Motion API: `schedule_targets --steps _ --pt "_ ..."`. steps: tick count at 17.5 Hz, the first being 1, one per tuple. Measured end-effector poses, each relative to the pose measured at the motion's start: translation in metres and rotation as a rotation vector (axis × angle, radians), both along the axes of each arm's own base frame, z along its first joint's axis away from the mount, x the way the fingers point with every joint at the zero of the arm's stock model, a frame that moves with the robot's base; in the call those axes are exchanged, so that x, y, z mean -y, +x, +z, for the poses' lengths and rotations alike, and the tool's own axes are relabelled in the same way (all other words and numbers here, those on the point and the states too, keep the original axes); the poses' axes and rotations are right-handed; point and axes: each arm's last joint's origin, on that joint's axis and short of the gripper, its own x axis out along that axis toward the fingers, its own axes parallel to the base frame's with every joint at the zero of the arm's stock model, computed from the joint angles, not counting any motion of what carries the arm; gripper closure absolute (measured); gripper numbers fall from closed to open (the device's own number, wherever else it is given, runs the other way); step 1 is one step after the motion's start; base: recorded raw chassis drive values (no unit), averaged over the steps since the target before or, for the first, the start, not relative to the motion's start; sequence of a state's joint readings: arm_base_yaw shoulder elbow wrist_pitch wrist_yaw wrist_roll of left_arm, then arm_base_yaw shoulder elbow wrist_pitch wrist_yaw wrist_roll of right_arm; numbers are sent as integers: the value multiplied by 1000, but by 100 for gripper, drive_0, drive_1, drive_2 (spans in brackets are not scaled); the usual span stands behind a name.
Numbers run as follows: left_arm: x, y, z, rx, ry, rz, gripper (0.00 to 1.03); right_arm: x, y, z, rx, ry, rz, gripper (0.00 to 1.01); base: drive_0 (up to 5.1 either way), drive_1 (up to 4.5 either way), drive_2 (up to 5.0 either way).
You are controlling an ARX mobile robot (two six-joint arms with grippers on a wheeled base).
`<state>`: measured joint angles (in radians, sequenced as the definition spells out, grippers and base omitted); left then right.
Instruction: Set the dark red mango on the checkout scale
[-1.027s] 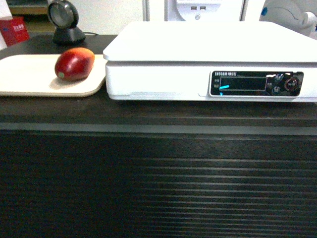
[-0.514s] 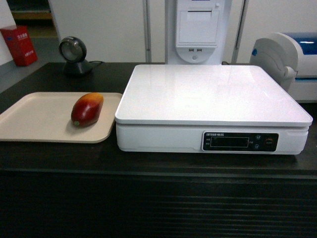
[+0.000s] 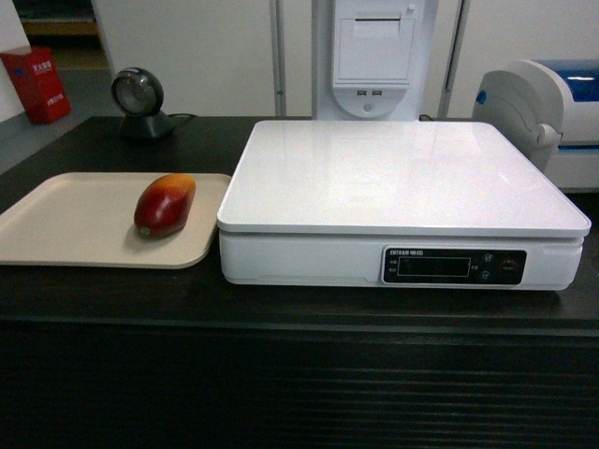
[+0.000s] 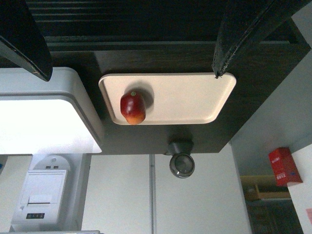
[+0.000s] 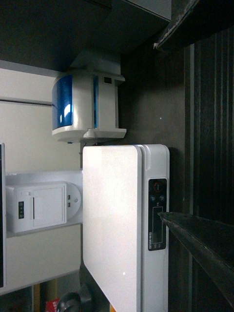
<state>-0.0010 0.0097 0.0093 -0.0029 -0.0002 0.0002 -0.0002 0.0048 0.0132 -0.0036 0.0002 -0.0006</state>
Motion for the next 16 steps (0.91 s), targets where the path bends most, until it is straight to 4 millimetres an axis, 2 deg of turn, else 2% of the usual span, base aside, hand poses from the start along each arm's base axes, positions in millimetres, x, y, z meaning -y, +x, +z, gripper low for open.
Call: schedule_targets --steps 16 --pt "0 0 0 0 0 0 5 0 0 0 0 0 0 3 0 0 0"
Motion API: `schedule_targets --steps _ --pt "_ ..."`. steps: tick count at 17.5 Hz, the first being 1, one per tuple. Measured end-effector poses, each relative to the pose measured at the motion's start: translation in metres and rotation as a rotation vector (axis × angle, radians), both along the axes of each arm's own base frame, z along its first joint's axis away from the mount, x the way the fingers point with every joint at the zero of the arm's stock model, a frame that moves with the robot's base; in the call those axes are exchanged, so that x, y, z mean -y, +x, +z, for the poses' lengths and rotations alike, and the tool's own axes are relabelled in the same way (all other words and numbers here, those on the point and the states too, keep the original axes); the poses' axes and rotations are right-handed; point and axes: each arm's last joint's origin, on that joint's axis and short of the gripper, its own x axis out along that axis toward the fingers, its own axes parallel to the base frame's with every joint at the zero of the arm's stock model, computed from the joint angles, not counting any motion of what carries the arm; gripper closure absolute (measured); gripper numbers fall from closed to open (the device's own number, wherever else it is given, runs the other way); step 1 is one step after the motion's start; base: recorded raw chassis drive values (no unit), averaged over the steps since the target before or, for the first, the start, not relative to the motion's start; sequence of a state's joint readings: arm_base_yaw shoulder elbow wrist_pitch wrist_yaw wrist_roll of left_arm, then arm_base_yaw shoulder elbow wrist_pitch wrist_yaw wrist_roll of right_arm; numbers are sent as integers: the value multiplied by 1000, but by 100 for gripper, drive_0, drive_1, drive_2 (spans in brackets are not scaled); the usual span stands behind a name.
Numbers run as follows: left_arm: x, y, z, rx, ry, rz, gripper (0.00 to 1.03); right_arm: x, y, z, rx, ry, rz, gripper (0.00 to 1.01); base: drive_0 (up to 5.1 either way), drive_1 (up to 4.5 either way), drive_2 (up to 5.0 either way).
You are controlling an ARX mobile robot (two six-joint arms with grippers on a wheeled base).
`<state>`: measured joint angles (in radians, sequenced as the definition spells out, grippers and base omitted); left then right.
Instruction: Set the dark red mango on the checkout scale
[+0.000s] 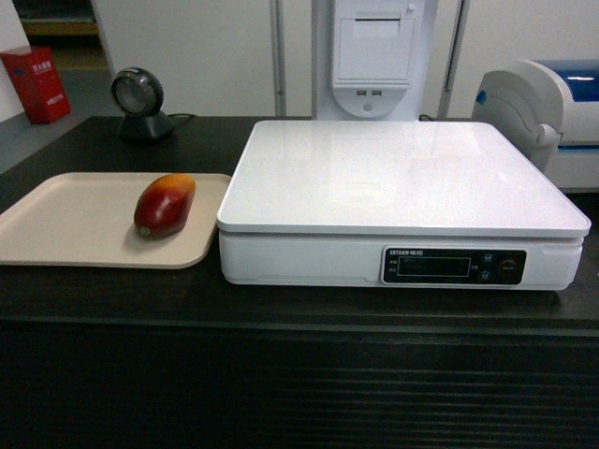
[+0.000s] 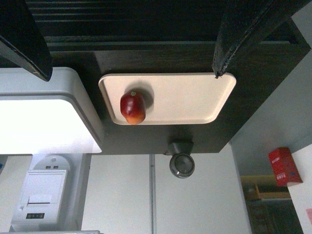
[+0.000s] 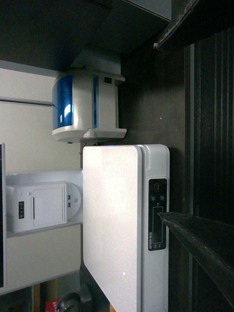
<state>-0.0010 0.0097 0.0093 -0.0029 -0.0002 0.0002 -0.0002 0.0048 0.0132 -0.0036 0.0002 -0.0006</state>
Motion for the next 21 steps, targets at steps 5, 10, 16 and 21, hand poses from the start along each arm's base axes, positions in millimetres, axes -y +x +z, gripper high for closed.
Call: schedule_targets --steps 5,10,16,21 --pt "16 8 4 -162 29 242 5 0 0 0 0 0 0 3 0 0 0" --pt "4 35 13 -116 17 229 5 0 0 0 0 0 0 3 0 0 0" --pt "-14 141 30 -157 27 -31 5 0 0 0 0 0 0 3 0 0 0" --pt "-25 246 3 -387 -59 -140 5 0 0 0 0 0 0 3 0 0 0"
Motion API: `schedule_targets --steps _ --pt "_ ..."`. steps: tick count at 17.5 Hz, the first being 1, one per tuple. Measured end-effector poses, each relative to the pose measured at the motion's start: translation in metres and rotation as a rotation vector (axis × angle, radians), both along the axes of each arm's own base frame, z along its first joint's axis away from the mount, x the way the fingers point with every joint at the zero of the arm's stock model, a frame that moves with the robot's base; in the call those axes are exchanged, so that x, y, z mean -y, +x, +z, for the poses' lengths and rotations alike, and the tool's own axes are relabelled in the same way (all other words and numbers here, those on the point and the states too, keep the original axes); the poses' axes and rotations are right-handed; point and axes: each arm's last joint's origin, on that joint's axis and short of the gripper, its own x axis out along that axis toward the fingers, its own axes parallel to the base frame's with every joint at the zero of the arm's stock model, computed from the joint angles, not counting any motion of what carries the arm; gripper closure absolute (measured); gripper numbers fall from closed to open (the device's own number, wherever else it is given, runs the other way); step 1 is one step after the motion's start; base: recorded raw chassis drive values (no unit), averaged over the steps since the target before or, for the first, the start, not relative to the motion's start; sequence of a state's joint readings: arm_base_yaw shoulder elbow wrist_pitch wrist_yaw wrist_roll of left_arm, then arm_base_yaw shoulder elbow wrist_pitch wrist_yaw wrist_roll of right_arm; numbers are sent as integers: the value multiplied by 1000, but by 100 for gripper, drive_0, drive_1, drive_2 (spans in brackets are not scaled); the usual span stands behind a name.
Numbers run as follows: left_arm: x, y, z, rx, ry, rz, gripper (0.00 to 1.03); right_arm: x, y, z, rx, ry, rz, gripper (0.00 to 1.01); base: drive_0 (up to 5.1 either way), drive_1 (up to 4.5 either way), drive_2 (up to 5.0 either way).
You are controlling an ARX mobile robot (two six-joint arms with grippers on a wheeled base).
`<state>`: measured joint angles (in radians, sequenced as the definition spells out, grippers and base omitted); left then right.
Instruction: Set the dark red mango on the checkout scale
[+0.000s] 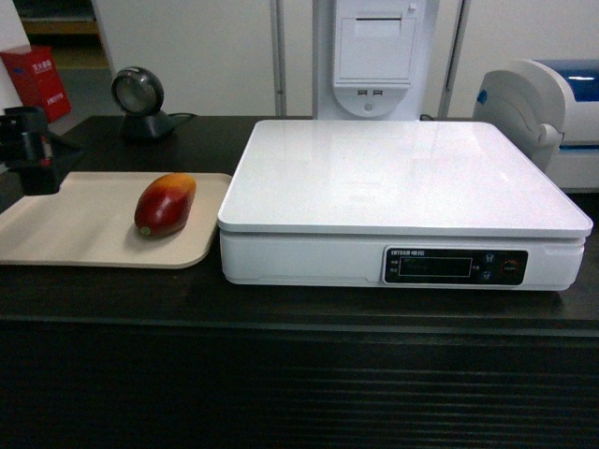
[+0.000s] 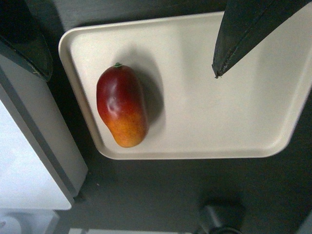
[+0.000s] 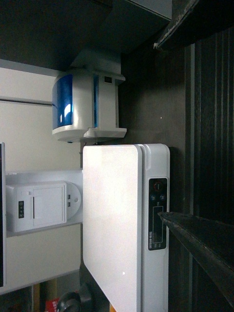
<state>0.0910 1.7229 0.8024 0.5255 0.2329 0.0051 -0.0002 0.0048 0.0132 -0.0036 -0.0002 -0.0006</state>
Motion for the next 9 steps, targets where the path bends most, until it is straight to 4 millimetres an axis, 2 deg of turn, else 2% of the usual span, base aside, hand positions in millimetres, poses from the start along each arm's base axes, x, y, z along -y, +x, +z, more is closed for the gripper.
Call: schedule_targets --steps 4,9 --pt "22 53 -15 -88 -26 -114 5 0 0 0 0 0 0 3 0 0 0" --pt "22 94 -35 -174 -7 -121 5 0 0 0 0 0 0 3 0 0 0"
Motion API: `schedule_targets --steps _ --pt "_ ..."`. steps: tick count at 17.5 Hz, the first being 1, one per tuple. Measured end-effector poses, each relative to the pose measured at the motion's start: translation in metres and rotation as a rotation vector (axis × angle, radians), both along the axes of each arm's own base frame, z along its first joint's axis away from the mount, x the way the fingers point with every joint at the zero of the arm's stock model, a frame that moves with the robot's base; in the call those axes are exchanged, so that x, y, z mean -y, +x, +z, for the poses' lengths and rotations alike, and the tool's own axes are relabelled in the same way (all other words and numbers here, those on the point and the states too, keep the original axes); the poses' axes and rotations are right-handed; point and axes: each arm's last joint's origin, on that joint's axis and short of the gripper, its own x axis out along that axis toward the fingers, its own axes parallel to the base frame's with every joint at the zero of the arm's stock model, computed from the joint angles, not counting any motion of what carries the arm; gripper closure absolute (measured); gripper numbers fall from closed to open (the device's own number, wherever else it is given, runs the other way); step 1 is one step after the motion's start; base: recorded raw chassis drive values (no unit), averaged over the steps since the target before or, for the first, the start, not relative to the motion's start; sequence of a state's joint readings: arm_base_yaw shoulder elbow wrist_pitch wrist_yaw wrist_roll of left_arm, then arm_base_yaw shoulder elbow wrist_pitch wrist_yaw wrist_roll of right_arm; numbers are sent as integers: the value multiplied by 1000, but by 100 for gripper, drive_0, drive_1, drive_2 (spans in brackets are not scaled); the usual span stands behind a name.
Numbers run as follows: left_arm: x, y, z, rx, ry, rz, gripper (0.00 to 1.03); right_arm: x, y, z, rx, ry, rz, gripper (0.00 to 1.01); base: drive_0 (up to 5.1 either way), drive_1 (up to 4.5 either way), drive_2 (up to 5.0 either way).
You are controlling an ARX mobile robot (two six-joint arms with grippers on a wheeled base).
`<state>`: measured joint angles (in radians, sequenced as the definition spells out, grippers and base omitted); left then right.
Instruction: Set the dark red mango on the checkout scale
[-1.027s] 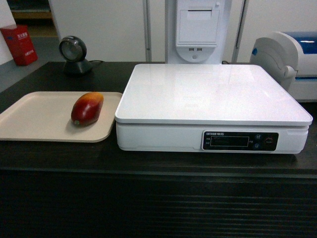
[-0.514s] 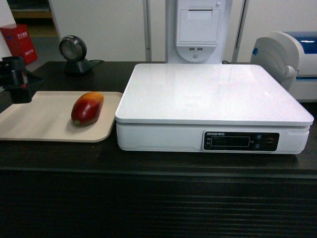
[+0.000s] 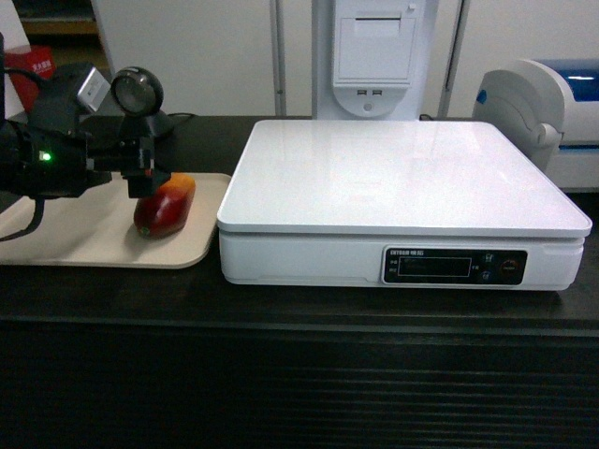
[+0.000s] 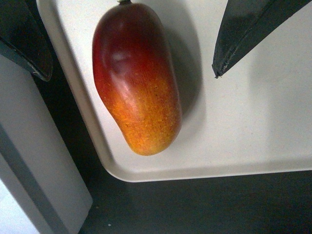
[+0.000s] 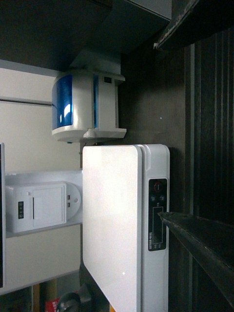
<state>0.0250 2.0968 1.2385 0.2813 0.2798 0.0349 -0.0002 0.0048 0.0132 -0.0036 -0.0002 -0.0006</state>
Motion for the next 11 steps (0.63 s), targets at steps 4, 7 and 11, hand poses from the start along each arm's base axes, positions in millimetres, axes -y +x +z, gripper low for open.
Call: schedule_targets --steps 4,7,11 --pt "1 24 -10 -27 15 -12 5 0 0 0 0 0 0 3 0 0 0" --pt "1 37 -16 -50 19 -16 5 0 0 0 0 0 0 3 0 0 0" --pt "0 55 -22 -81 8 -17 5 0 0 0 0 0 0 3 0 0 0"
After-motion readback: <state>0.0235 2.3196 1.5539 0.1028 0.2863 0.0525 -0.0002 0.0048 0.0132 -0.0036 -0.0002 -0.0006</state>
